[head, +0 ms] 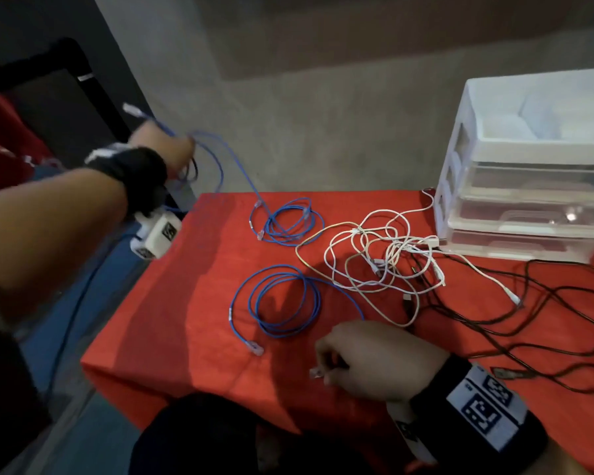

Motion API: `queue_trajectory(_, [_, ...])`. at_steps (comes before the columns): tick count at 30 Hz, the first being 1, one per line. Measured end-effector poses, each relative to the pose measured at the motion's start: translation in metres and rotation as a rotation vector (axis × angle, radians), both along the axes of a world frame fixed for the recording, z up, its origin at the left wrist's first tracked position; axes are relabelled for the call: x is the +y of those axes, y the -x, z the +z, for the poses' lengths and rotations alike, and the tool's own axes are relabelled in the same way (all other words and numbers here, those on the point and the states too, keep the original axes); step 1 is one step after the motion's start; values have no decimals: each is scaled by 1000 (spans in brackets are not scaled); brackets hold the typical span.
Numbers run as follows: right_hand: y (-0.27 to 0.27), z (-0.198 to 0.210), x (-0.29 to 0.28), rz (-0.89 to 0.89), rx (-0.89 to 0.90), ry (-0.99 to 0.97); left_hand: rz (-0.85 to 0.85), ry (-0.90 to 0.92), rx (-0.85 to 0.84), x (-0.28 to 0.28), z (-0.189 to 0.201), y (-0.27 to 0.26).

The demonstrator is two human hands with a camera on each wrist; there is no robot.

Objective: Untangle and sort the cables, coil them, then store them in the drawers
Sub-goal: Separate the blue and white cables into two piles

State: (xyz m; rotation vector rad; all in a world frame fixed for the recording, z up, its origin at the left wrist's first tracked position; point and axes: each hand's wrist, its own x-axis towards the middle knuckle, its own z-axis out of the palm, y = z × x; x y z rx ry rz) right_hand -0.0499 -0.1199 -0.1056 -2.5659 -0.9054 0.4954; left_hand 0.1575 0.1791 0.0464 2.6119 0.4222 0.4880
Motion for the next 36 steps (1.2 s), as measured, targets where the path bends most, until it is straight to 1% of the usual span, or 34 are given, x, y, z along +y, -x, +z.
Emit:
queue_trajectory(2, [-2, -1, -7, -13, 16, -14, -39, 23, -143, -4, 24, -2])
queue_trajectory(4, [-4, -3, -11, -24, 38, -25, -92, 49, -235, -3, 45, -2])
queue_trajectory(7, [-6, -6, -9, -22, 33, -32, -156, 79, -301, 2, 72, -1])
queue_trajectory(8, [-5, -6, -8, -20, 19, -35, -158, 37, -301, 6, 77, -1])
queue_trajectory(10, [-3, -6, -7, -23, -7, -38, -132, -137, -282, 15, 84, -2])
queue_trajectory(12, [0, -6, -7, -26, -12, -40, -162, -257, -261, 16, 84, -3])
queue_trajectory(15, [0, -6, -10, -36, 9, -51, -294, -405, -243, 7, 66, -4])
queue_trajectory(17, [-1, -8, -12, -48, 22, -68, -430, -594, -172, -3, 41, -9])
queue_trajectory(19, [-2, -9, -14, -61, 26, -74, -617, -785, -8, -13, 4, -15])
queue_trajectory(20, [-3, -9, -15, -73, 26, -77, -702, -846, 78, -16, -19, -22])
queue_trajectory(21, [-5, -9, -16, -93, 28, -81, -764, -867, 176, -22, -42, -29])
queue_trajectory(23, [-9, -5, -21, -135, 34, -88, -805, -795, 422, -42, -79, -30])
queue_trajectory(24, [-12, -3, -23, -150, 30, -94, -763, -756, 533, -52, -91, -29])
queue_trajectory(25, [-15, -2, -27, -163, 21, -97, -697, -733, 604, -62, -100, -27])
queue_trajectory(26, [-18, 0, -30, -176, 8, -96, -649, -684, 627, -69, -106, -29])
queue_trajectory(29, [-27, 0, -40, -233, -13, -88, -599, -523, 537, -74, -112, -33])
queue_trajectory(31, [-30, -1, -43, -257, -4, -90, -573, -442, 446, -65, -103, -35])
queue_trajectory(36, [-26, 0, -37, -238, 6, -94, -508, -378, 191, -45, -86, -24])
